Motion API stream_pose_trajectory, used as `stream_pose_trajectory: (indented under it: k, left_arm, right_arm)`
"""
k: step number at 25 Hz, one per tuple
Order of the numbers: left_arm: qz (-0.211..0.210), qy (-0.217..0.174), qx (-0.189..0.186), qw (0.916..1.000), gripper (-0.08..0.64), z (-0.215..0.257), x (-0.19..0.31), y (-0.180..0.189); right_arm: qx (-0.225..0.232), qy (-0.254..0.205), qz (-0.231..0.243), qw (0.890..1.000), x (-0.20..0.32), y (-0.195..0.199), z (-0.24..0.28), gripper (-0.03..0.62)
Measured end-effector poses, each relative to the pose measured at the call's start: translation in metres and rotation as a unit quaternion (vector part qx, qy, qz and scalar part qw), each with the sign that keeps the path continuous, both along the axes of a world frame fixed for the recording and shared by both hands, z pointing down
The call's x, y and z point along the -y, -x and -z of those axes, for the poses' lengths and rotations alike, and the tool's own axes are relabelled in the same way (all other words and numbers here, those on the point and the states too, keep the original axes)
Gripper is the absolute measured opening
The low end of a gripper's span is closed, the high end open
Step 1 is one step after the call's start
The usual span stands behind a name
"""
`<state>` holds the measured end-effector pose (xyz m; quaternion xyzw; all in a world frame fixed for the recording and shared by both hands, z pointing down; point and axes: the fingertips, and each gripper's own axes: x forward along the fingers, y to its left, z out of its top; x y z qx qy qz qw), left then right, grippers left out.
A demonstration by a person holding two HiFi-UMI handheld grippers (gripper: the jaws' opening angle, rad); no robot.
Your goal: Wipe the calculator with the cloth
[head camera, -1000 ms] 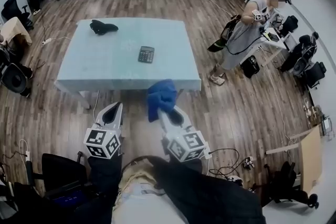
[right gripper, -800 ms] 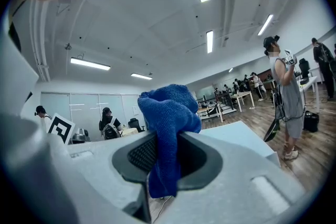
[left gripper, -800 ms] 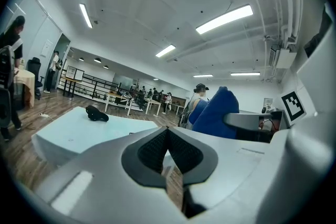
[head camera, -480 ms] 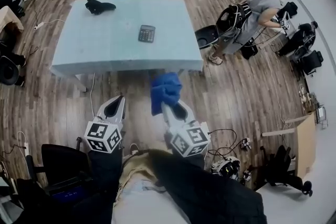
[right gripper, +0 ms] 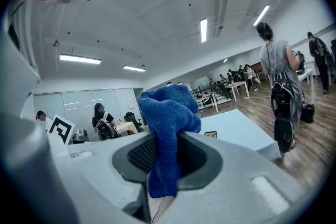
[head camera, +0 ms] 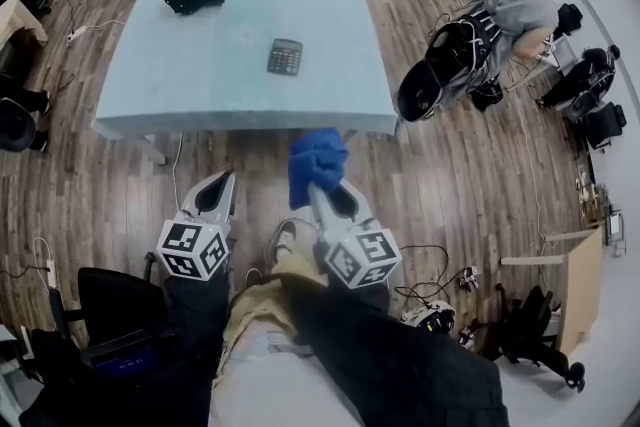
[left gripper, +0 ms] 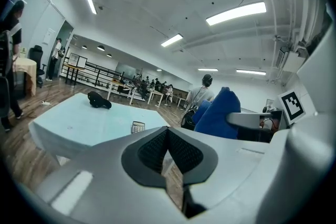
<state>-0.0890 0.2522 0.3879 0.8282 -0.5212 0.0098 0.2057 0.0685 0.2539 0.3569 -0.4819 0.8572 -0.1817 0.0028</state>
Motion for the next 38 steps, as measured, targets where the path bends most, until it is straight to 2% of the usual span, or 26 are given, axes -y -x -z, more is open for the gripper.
stream_pose_trajectory:
  k: [7,17,22,31,38]
  left_arm:
    - [0.024,-0.015,0.026,0.9993,-0.002,0.025,0.069,-0.009]
    - [0.016,-0.004,0.052,0.9985,-0.002,0.022,0.138,-0.057]
    - [0.007,0.008,0.049,0.9987,-0.002,0.014,0.16,-0.07]
    - [0.02,0.033,0.027,0.9989,-0.002,-0.009,0.198,-0.055]
    - [0.0,0.027,0.019,0.9995,-0.002,-0.005,0.258,-0.049]
  right_arm:
    - [0.023,-0.011,0.025,0.999,0.074,-0.017,0.01,0.087]
    - [0.036,0.01,0.052,0.998,0.121,-0.045,-0.01,0.087]
    - [0.034,0.025,0.052,0.998,0.14,-0.054,-0.02,0.087]
    - [0.017,0.051,0.06,0.997,0.173,-0.043,-0.038,0.087]
    - [0.007,0.051,0.021,0.998,0.23,-0.05,-0.034,0.087]
